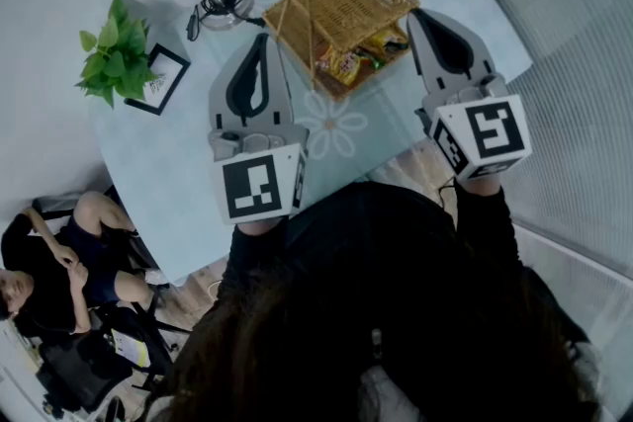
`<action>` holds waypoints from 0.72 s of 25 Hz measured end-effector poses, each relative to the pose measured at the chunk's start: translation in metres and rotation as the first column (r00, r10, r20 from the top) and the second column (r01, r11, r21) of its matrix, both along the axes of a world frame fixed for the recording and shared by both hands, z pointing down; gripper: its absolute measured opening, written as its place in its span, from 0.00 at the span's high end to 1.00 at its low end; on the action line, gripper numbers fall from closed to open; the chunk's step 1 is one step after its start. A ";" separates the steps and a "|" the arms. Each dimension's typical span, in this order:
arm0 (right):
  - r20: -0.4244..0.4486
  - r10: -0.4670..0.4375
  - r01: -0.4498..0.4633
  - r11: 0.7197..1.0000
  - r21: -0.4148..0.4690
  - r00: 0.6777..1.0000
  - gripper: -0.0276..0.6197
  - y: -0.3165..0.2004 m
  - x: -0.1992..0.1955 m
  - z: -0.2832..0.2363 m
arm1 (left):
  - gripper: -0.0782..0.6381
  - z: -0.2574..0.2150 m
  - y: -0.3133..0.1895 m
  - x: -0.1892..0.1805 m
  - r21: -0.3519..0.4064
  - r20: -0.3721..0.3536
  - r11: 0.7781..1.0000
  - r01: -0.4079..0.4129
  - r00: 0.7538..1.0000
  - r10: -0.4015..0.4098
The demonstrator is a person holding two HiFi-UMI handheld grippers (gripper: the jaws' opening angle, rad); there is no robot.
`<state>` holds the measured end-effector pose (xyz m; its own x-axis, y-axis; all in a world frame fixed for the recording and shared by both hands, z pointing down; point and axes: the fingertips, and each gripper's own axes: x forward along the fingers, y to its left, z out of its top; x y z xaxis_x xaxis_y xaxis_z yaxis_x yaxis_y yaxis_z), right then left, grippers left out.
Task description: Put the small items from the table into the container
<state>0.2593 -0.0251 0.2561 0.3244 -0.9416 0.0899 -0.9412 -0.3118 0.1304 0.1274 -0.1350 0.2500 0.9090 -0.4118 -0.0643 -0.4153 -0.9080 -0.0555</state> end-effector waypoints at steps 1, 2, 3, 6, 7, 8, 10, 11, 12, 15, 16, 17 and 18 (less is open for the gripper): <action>0.001 0.000 0.000 1.000 -0.001 1.000 0.92 0.000 0.000 0.000 | 0.89 0.000 0.000 0.000 -0.001 0.000 1.000 0.000 1.000 0.000; 0.001 0.000 0.000 1.000 0.000 1.000 0.92 0.000 0.001 0.000 | 0.89 0.000 0.000 0.000 -0.003 0.001 1.000 0.001 1.000 -0.001; 0.002 -0.001 0.001 1.000 0.001 1.000 0.92 0.000 0.001 0.000 | 0.89 0.000 0.000 0.000 -0.004 0.001 1.000 0.000 1.000 0.000; 0.001 0.001 -0.001 1.000 -0.003 1.000 0.92 0.002 0.003 0.000 | 0.89 0.000 0.000 0.002 -0.005 0.000 1.000 -0.001 1.000 0.001; 0.002 0.002 -0.002 1.000 -0.004 1.000 0.92 0.002 0.003 0.001 | 0.89 0.000 0.000 0.002 -0.005 0.000 1.000 -0.002 1.000 0.002; 0.003 0.003 -0.003 1.000 -0.006 1.000 0.92 0.003 0.004 0.001 | 0.89 0.000 0.000 0.002 -0.005 0.000 1.000 -0.002 1.000 0.002; 0.005 0.007 -0.007 1.000 -0.010 1.000 0.92 0.004 0.007 0.002 | 0.89 0.000 0.000 0.004 -0.004 0.001 1.000 -0.002 1.000 0.002; 0.007 0.010 -0.010 1.000 -0.012 1.000 0.92 0.005 0.008 0.003 | 0.89 0.000 0.000 0.004 -0.004 0.001 1.000 -0.002 1.000 0.002; 0.010 0.013 -0.012 1.000 -0.012 1.000 0.92 0.006 0.010 0.004 | 0.89 0.001 0.000 0.005 -0.005 0.002 1.000 -0.001 1.000 0.001; 0.019 0.024 -0.024 1.000 -0.009 1.000 0.92 0.010 0.015 0.006 | 0.89 0.002 -0.001 0.006 -0.010 0.003 1.000 0.002 1.000 -0.002; 0.020 0.028 -0.027 1.000 -0.009 0.999 0.92 0.011 0.016 0.006 | 0.89 0.003 -0.001 0.007 -0.012 0.003 1.000 0.004 1.000 -0.003; 0.021 0.031 -0.030 0.999 -0.009 0.999 0.92 0.012 0.018 0.006 | 0.89 0.003 -0.001 0.007 -0.013 0.002 1.000 0.005 1.000 -0.005; 0.021 0.034 -0.033 0.999 -0.009 0.999 0.92 0.013 0.020 0.006 | 0.89 0.003 -0.001 0.008 -0.014 0.002 1.000 0.006 1.000 -0.006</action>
